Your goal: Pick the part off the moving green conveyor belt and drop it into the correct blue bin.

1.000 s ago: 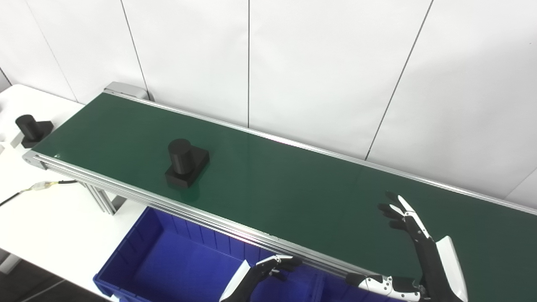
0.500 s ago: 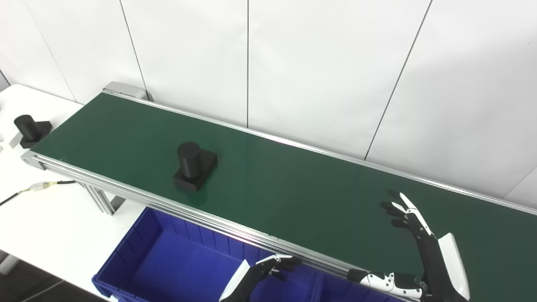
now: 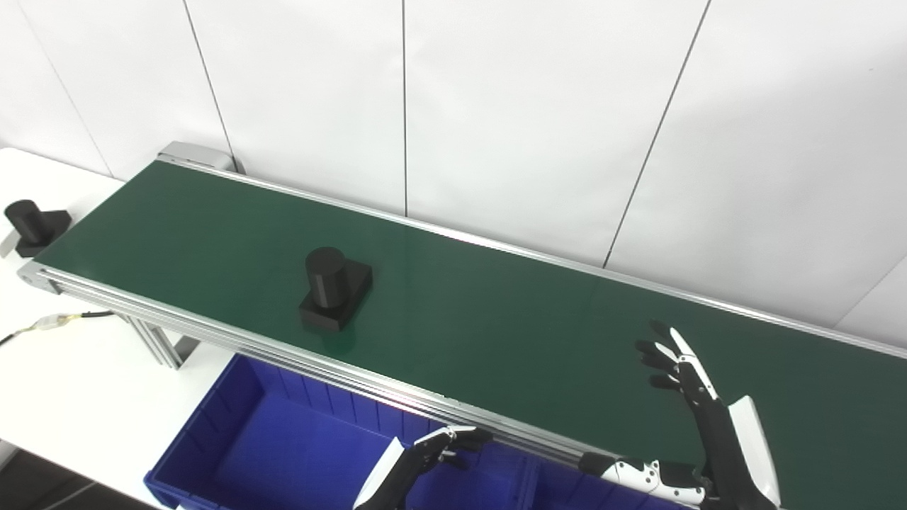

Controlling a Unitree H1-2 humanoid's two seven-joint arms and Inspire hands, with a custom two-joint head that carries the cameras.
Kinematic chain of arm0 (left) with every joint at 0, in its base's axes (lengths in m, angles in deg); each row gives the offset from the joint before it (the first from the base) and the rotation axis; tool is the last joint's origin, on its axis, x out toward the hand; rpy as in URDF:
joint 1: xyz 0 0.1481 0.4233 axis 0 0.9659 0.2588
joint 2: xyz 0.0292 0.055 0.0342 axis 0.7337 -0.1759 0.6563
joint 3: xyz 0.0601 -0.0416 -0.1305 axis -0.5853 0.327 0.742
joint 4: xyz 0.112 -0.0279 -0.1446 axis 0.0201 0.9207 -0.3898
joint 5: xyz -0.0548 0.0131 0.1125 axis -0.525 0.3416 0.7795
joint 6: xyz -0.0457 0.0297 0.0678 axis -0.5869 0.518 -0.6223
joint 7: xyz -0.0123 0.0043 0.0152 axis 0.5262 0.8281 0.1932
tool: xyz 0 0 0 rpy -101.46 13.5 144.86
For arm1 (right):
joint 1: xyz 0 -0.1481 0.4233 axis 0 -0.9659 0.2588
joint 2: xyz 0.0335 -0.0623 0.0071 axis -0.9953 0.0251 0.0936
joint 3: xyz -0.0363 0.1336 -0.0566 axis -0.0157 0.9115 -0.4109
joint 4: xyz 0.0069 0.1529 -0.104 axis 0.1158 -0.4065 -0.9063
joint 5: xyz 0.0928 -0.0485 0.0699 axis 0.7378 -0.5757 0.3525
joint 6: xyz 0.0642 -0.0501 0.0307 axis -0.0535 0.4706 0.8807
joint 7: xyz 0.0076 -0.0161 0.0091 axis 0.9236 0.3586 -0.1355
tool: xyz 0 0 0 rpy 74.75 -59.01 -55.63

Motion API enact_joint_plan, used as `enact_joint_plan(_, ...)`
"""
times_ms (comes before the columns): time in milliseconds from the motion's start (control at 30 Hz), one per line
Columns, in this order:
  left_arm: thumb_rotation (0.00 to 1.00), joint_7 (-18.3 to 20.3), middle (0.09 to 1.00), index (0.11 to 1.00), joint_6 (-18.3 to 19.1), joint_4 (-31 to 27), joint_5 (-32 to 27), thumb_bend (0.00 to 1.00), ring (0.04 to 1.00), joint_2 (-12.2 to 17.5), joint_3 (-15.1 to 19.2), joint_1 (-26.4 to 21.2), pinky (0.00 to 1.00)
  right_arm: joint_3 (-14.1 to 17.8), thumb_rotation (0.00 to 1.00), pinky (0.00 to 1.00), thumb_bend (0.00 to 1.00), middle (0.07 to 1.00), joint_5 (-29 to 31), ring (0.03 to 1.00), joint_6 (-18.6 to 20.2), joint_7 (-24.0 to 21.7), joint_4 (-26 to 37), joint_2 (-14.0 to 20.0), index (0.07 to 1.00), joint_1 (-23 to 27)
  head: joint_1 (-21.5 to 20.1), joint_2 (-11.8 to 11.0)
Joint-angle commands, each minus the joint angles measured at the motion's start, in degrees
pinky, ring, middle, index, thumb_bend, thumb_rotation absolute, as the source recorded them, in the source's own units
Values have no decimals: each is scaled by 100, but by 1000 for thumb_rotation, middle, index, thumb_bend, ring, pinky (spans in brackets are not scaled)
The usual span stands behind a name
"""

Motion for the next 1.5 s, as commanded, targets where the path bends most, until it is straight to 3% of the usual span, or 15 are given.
enact_joint_plan(0, 256, -47, 798, 755, -199, -212, 113, 1000, 769, -4, 40, -11, 665, 21, 322, 735, 916, 835, 17, 819, 29, 77, 78, -48, 941, 104, -27, 20)
enact_joint_plan(500, 263, -53, 815, 770, -199, -222, 138, 1000, 790, -27, -3, 5, 690, 56, 364, 745, 916, 842, -46, 823, 90, 37, -51, 3, 945, 449, -13, 58)
enact_joint_plan(933, 267, -89, 838, 792, -199, -214, 204, 965, 815, -110, -52, 22, 719, -11, 404, 648, 911, 841, -76, 786, 380, -166, -278, 39, 949, 961, -8, 94)
enact_joint_plan(1100, 271, -145, 841, 797, -198, -201, 242, 957, 818, -151, -85, 20, 725, -72, 407, 665, 905, 861, -64, 819, 593, -332, -297, 31, 949, 1084, 1, 101)
enact_joint_plan(1200, 275, -174, 847, 801, -198, -184, 265, 949, 825, -164, -117, 5, 732, -145, 443, 657, 917, 863, -133, 799, 619, -361, -416, 39, 951, 1221, 13, 103)
enact_joint_plan(1400, 287, -244, 851, 806, -198, -163, 298, 938, 829, -175, -169, -18, 738, -257, 423, 613, 918, 856, -265, 784, 635, -366, -617, 44, 943, 1440, -12, 123)
enact_joint_plan(1467, 292, -245, 854, 811, -198, -154, 295, 931, 832, -182, -176, -24, 741, -295, 429, 649, 918, 850, -340, 793, 643, -377, -668, 57, 943, 1502, -20, 124)
